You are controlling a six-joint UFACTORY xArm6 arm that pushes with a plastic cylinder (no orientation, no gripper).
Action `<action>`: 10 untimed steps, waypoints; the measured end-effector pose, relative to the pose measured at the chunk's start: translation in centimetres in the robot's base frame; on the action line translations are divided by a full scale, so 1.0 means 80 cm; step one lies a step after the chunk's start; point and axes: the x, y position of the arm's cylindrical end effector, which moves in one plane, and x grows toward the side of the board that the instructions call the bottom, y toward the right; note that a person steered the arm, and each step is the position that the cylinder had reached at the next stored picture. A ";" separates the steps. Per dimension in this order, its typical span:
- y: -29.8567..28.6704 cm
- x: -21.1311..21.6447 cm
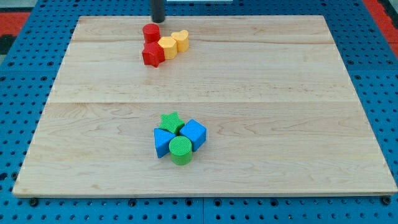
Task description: Push the yellow heart towards center
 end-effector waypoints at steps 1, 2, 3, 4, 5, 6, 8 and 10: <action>-0.003 0.029; 0.030 0.050; 0.040 0.054; 0.040 0.056; 0.040 0.056; 0.048 0.055; 0.124 0.072; 0.088 0.073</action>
